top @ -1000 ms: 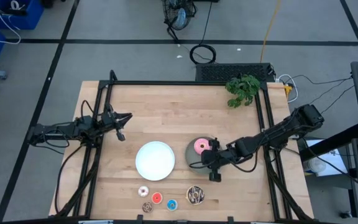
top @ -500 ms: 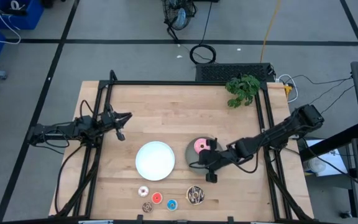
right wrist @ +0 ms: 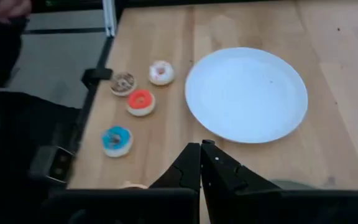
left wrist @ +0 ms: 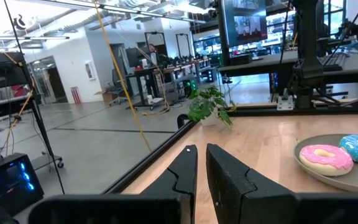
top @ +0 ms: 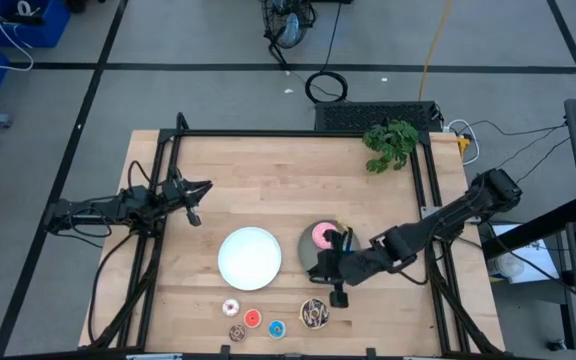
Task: Pick & Place donuts
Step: Put the large black donut on the gray plate
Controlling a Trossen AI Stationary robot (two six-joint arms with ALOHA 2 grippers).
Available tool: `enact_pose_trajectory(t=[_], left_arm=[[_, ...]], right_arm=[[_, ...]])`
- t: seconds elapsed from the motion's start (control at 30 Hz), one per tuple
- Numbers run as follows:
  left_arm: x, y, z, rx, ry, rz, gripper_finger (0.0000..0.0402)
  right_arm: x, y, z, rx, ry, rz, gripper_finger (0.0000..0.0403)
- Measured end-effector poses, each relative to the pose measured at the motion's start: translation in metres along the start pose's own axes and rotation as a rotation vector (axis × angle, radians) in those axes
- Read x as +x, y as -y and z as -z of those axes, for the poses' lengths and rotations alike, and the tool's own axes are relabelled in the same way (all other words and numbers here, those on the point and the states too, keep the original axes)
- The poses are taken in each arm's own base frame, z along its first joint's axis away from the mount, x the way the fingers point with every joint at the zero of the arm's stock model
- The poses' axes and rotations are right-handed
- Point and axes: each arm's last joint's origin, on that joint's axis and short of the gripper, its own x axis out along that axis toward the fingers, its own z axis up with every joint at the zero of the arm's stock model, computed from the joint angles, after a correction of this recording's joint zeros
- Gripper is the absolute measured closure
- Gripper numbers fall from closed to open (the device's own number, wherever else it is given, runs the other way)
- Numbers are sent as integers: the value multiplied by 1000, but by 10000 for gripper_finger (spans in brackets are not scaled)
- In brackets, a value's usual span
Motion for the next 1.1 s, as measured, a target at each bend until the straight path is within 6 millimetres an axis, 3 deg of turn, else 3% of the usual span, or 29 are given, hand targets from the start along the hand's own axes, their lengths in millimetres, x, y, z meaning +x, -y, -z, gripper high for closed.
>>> enact_pose_trajectory(t=[0.1, 0.3, 0.6, 0.77, 0.93, 1.1], left_arm=[[0, 0, 0, 0, 0, 0, 360], [0, 0, 0, -1, -1, 0, 360], [0, 0, 0, 4, 0, 0, 360], [0, 0, 0, 21, 1, 0, 360], [0, 0, 0, 31, 1, 0, 360], [0, 0, 0, 32, -2, 0, 360]], right_arm=[[0, -13, -10, 7, -29, -10, 403], [22, -42, -29, -72, -180, -52, 403], [55, -60, -38, -27, -464, -30, 403], [72, -66, -25, -118, -508, -33, 403], [88, -61, -14, -94, -532, -5, 401], [98, -55, 2, -50, -571, -4, 367]])
